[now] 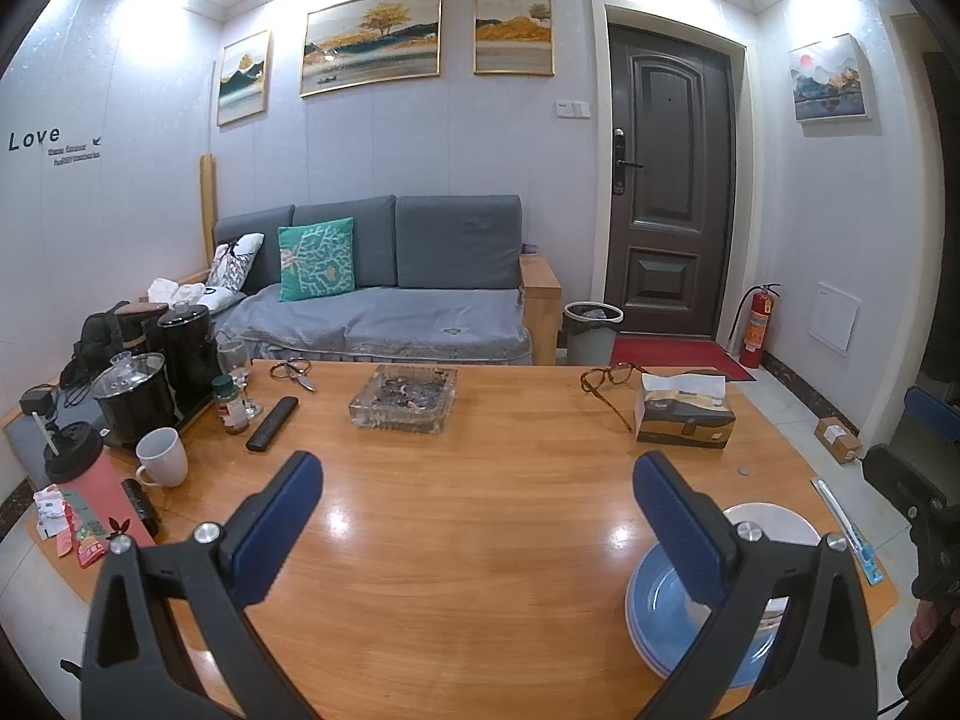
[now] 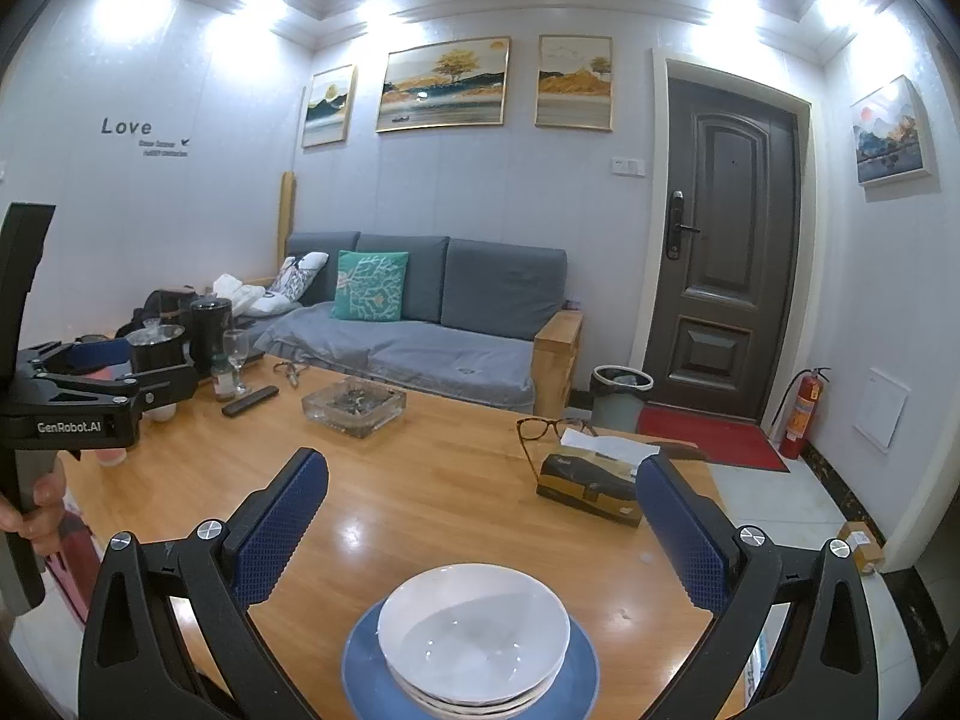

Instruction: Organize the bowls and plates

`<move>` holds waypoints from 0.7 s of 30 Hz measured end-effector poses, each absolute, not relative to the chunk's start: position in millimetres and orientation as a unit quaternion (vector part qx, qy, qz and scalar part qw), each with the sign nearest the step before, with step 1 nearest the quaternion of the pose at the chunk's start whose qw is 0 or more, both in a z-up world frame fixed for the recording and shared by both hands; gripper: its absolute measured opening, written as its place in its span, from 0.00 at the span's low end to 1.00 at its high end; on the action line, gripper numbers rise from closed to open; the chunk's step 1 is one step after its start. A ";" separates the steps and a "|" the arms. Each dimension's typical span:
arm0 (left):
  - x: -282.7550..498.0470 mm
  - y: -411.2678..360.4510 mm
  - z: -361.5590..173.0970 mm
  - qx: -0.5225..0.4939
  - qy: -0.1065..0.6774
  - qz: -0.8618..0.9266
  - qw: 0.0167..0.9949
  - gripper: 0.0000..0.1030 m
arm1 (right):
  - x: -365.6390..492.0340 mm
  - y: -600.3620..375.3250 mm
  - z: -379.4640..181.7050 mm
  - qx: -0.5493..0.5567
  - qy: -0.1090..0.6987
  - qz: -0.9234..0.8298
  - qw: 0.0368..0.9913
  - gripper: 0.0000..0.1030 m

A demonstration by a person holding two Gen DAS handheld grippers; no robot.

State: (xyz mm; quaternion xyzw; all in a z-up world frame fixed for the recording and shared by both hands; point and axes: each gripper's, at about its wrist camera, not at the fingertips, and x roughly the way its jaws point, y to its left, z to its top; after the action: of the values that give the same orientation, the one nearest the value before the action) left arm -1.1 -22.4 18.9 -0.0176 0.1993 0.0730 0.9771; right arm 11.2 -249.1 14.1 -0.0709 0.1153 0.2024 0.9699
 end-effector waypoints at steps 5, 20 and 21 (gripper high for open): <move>-1.7 -22.3 19.3 -0.018 0.200 0.072 0.977 0.99 | 11.1 -250.2 13.5 -0.070 0.117 0.202 0.970 0.99; -0.6 -19.8 15.5 -0.020 0.205 0.071 0.976 0.99 | 11.2 -252.5 12.8 -0.069 0.120 0.202 0.970 0.99; 0.0 -19.7 15.7 -0.020 0.205 0.071 0.976 0.99 | 10.7 -252.5 12.5 -0.069 0.120 0.202 0.970 0.99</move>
State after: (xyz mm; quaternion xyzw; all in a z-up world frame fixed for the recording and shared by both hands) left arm 0.0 -19.7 15.7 -0.0203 0.2049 0.0707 0.9760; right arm 10.7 -252.5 12.5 -0.0691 0.1198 0.2018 0.9696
